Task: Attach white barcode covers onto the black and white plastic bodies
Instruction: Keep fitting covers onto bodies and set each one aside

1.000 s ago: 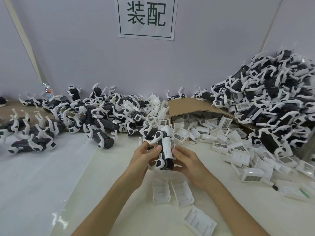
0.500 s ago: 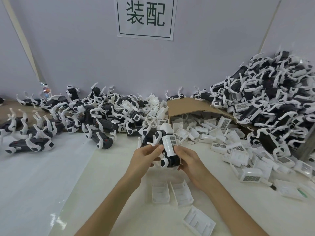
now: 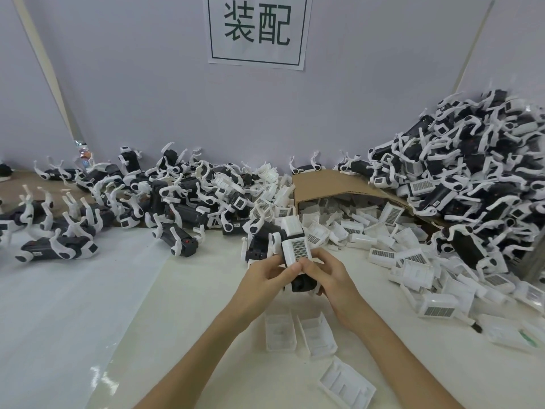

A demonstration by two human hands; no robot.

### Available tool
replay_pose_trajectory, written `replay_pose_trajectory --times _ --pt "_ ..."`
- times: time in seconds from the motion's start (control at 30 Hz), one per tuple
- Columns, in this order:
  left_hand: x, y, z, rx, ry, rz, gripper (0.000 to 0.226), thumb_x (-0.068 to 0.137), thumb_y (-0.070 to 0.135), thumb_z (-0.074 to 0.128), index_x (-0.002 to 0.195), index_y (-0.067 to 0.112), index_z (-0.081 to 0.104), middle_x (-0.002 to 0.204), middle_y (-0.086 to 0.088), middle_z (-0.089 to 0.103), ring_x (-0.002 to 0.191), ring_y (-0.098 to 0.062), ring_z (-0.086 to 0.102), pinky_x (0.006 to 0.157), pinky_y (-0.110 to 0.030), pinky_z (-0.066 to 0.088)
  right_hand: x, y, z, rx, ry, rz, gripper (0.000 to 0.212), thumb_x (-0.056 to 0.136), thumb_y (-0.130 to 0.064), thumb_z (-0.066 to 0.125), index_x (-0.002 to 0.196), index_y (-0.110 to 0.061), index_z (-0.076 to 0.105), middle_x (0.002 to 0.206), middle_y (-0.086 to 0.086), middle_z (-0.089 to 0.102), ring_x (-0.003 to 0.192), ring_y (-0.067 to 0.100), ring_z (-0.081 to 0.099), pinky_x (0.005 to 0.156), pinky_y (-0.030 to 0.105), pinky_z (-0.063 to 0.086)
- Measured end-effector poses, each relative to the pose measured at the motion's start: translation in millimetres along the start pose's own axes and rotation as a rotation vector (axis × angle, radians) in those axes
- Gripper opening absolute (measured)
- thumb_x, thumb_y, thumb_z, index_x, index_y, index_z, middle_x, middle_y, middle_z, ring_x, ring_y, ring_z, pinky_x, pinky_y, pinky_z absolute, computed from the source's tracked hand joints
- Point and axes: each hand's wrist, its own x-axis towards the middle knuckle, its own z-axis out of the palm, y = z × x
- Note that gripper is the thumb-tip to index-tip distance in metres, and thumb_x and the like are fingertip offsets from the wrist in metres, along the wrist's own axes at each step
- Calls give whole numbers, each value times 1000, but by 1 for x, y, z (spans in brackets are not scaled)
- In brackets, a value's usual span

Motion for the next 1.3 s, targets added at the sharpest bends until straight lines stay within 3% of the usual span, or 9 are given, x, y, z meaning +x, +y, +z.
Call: replay_pose_trajectory --times 0.2,0.37,0.6,0.7,0.8,0.9,1.03,1.2,1.3 --pt "0 -1 0 6 14 32 30 99 28 60 127 18 67 115 8 75 111 -8 68 101 -34 52 -2 -2 0 54 -17 -94 42 85 -28 70 108 3 56 89 11 77 69 16 73 55 16 51" --pt "0 -2 0 30 27 90 29 102 18 58 129 15 64 121 4 72 112 -13 68 97 -32 54 0 2 1 -43 31 -136 14 93 -16 68 106 -15 63 95 -2 77 75 3 69 59 12 49" --pt "-2 -5 3 150 31 133 31 101 16 58 131 22 61 117 8 72 108 -9 66 95 -30 52 2 0 -2 -135 165 -179 50 84 -28 78 129 -25 55 124 -10 61 97 5 63 76 19 53" --pt "-2 -5 3 106 -6 114 33 97 21 63 129 27 61 113 10 73 105 -9 66 89 -23 52 2 0 -5 -168 104 -179 44 91 -19 72 131 -27 57 123 -10 66 106 10 64 85 28 56" --pt "-1 -7 5 129 3 87 41 81 32 72 121 29 62 104 8 73 97 -11 69 86 -29 57 1 -1 -4 -166 83 -185 42 87 -20 77 125 -25 60 115 -9 69 103 12 65 79 29 58" --pt "1 -12 6 114 45 69 37 82 20 77 115 26 63 94 5 74 88 -17 71 79 -39 61 1 1 0 -176 105 -192 44 86 -15 78 125 -22 58 117 -3 67 103 18 65 77 32 58" --pt "4 -14 1 165 113 100 38 80 8 79 108 29 65 90 8 73 80 -15 70 69 -32 61 2 5 4 -182 92 -191 47 87 -14 77 127 -27 55 118 -5 66 101 20 65 85 43 57" --pt "1 -11 4 180 146 107 40 80 34 77 119 31 66 88 5 74 80 -22 72 78 -48 60 1 2 0 -300 181 -273 50 80 -36 74 127 -33 56 131 -22 52 111 2 55 83 18 47" --pt "-1 -5 6 124 164 115 37 80 50 71 116 42 65 88 6 74 71 -22 72 75 -47 60 3 0 -8 -294 193 -254 56 77 -41 70 131 -28 59 123 -15 64 113 3 57 89 27 47"
